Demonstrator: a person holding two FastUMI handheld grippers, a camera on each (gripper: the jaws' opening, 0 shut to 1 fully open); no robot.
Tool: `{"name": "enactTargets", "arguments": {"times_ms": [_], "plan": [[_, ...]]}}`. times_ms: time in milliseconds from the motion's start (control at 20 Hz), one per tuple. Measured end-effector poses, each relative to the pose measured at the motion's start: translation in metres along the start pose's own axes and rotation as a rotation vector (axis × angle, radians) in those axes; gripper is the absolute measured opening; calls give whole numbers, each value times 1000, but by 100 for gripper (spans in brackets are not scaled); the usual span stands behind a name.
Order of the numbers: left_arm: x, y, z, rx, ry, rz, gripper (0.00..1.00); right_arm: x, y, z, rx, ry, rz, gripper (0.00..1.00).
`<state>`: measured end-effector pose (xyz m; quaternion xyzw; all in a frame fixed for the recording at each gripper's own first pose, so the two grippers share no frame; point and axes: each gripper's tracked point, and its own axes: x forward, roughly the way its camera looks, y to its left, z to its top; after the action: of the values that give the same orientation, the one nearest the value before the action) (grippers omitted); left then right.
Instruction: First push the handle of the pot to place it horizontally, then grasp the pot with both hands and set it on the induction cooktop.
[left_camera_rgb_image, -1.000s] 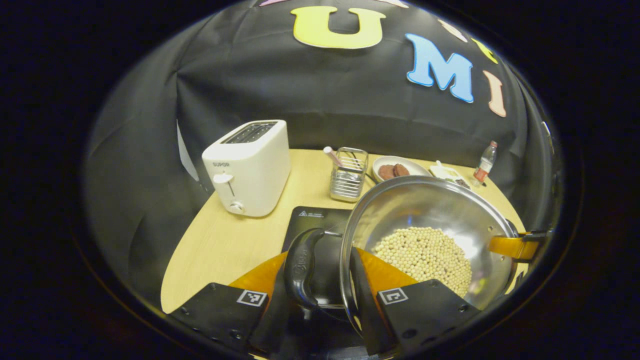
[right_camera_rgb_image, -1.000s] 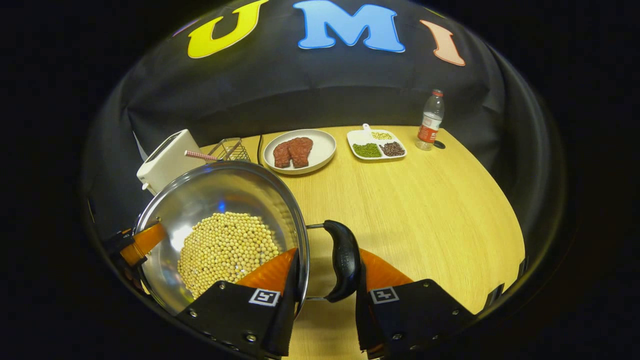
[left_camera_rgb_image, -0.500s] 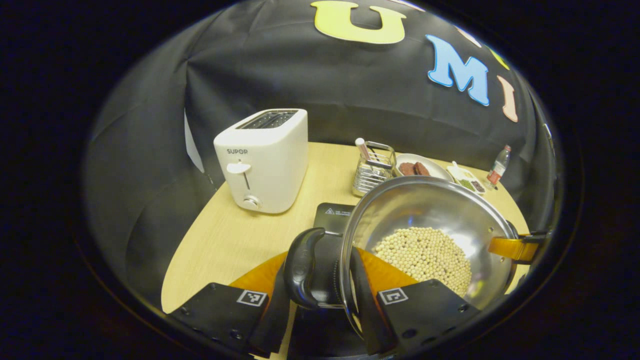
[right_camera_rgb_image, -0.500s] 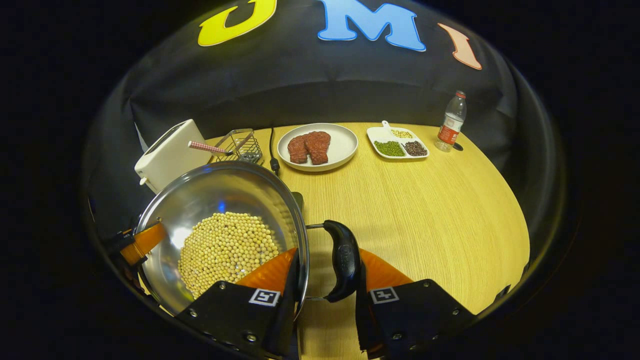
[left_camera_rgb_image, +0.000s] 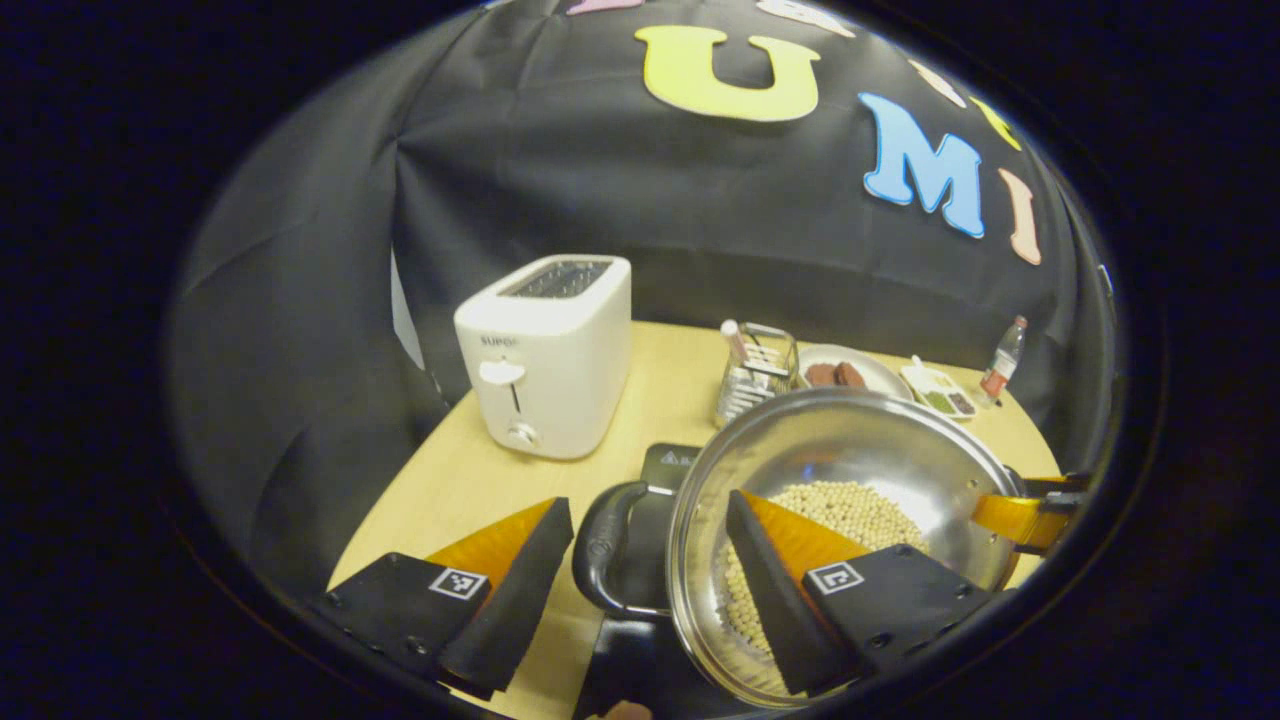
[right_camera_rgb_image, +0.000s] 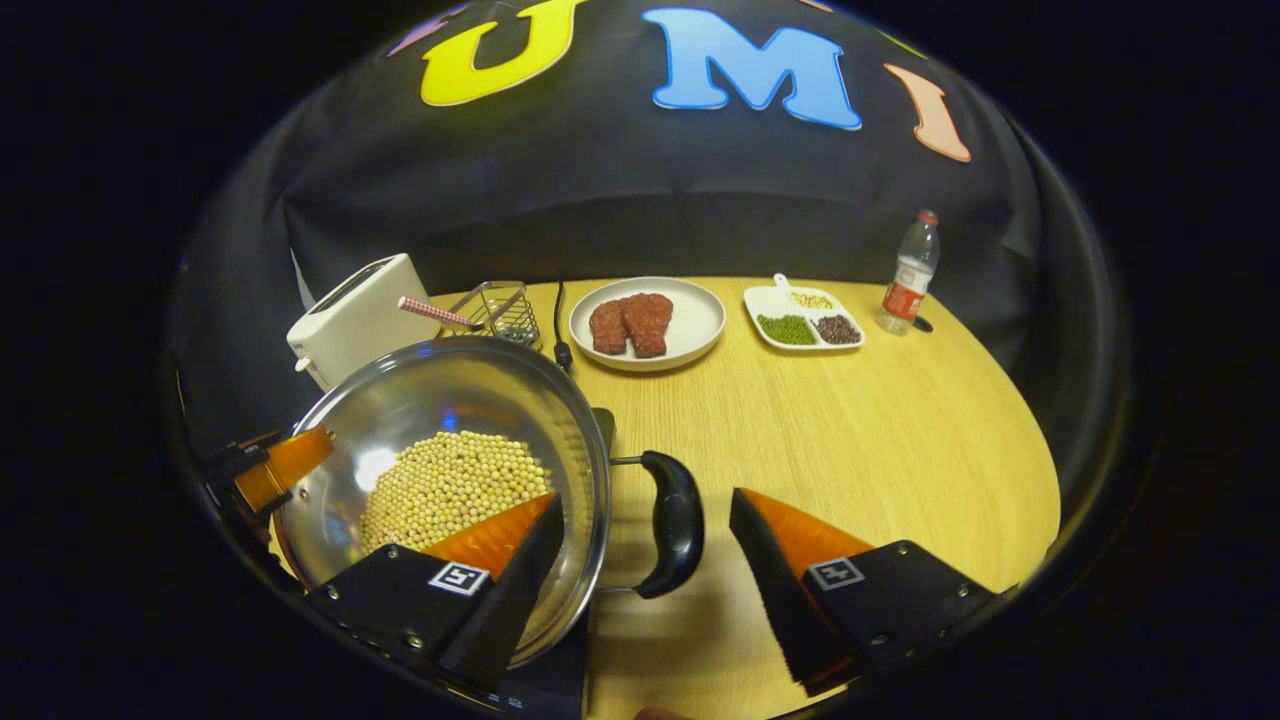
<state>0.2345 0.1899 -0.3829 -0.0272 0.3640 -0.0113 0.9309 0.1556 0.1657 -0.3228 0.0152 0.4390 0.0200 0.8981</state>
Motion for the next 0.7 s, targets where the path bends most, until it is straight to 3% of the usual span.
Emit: {"name": "enactTargets", "arguments": {"times_ms": [350,700], "plan": [[-101,-66,86,37,-272,-3,97,-76,-58,49,-5,-242,18,98],[-210,-177,116,33,-407,-62,99,-176,-146,72,-93,-445,-21,98]]}}
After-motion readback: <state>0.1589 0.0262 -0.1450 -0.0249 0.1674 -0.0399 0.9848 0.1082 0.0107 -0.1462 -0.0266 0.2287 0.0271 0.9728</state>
